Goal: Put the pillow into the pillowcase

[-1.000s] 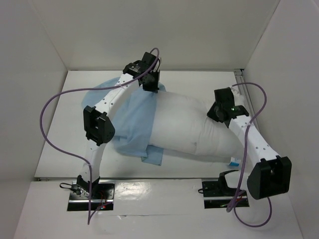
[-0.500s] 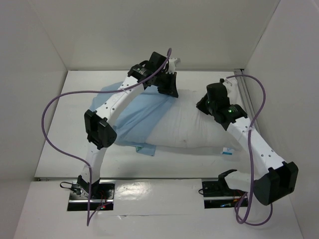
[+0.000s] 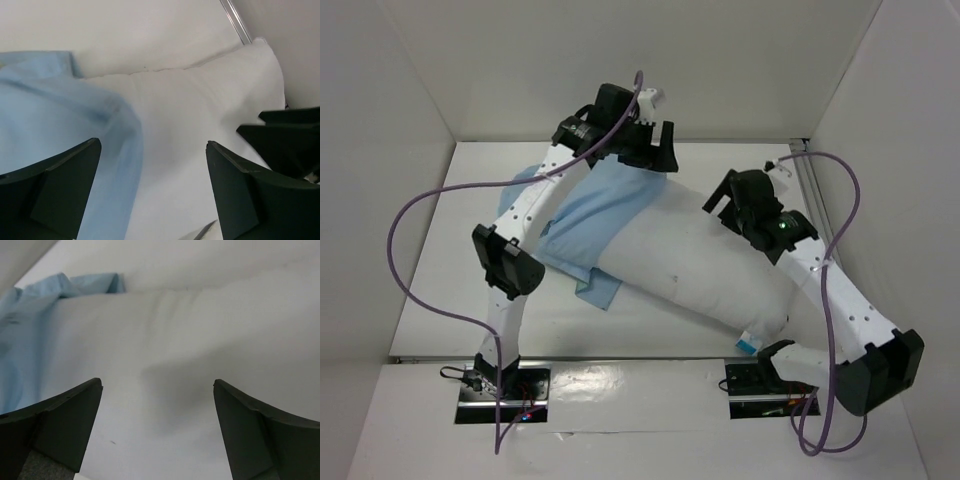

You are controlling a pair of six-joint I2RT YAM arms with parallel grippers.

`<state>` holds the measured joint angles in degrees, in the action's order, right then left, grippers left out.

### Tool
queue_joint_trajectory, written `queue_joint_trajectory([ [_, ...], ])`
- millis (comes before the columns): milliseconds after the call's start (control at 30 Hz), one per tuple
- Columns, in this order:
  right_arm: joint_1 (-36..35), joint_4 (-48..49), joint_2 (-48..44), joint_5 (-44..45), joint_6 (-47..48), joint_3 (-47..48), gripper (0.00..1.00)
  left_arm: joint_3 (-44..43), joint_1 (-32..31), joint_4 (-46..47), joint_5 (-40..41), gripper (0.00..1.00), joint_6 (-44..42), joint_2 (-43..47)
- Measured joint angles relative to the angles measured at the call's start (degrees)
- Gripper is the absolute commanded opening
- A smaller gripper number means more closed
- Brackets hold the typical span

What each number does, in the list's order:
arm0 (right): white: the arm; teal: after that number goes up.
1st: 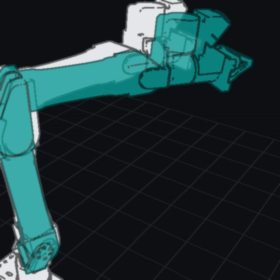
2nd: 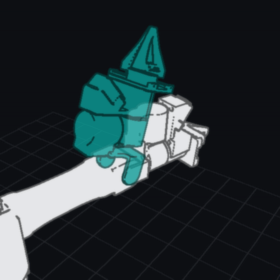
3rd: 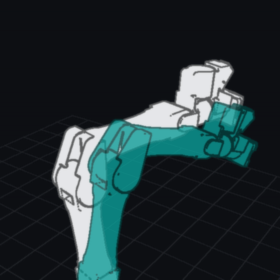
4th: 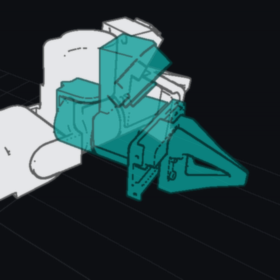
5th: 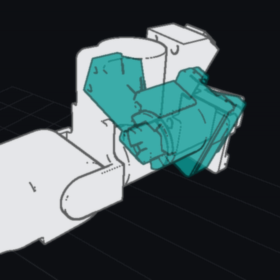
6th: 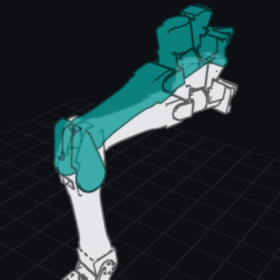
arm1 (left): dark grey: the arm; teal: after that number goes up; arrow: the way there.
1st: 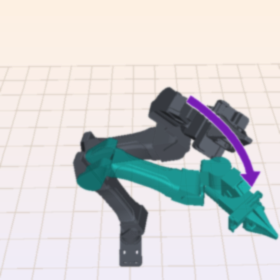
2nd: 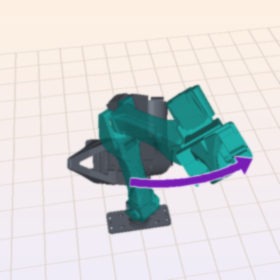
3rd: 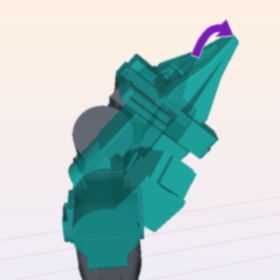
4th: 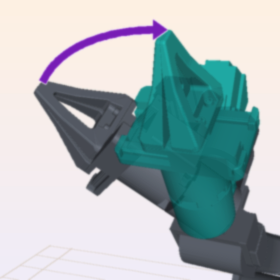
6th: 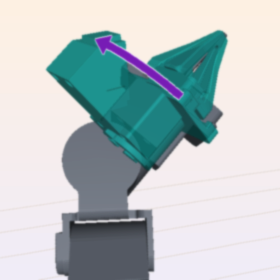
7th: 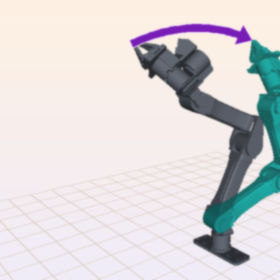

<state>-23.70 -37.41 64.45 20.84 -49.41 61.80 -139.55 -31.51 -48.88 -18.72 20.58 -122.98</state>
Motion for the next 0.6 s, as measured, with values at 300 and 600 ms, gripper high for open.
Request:
queue_joint_trajectory([
  [300, -2.4, -2.3, 8.5, 6.6, 19.7, 26.0, 0.95, 15.1, 15.1, 2.1, 10.4, 0.93, 1.6, 26.7],
  [600, -25.2, -3.5, 24.7, 3.9, 35.2, 34.9, 0.95, 61.7, 21.5, 1.1, 15.6, 0.80, 17.6, 54.4],
])
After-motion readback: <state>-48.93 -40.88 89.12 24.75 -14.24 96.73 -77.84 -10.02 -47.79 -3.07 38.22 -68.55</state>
